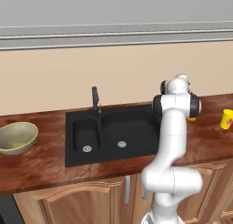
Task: Remove the lime and mango from the sink. Then move the bowl and cup from the counter to the sink for washing.
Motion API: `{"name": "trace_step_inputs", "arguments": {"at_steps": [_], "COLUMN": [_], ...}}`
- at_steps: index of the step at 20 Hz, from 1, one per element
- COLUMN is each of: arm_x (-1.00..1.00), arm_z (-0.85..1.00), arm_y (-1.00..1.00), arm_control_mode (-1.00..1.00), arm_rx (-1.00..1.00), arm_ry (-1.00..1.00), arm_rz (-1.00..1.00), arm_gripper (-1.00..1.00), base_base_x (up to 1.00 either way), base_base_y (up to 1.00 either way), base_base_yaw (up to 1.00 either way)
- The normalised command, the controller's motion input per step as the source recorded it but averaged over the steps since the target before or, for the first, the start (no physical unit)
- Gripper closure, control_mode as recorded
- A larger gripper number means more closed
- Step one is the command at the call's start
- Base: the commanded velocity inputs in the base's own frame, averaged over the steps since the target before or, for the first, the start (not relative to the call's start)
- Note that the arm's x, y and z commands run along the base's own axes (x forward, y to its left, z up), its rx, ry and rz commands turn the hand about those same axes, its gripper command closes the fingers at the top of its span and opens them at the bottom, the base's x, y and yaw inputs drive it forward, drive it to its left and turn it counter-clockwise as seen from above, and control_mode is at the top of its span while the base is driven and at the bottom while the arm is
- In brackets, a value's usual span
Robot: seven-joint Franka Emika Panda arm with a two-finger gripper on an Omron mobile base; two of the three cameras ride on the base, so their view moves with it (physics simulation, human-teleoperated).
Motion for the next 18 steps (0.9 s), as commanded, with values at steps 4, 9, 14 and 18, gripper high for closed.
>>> {"name": "trace_step_inputs", "arguments": {"at_steps": [4,9,14,18], "arm_x": [0.00,0.00,0.00,-0.07], "arm_z": [-0.27,-0.29,-0.23,-0.18], "arm_y": [-0.01,0.00,-0.08,-0.10], "arm_control_mode": [-1.00,-1.00,-1.00,-1.00], "arm_rx": [0.15,0.14,0.08,0.03], "arm_ry": [0.19,0.18,0.14,0.05], "arm_rz": [0.00,0.00,0.00,0.00], "arm_gripper": [1.00,1.00,1.00,-1.00], "base_base_x": [0.00,0.00,0.00,0.00], "base_base_y": [0.00,0.00,0.00,0.00], "base_base_yaw": [0.00,0.00,0.00,0.00]}}
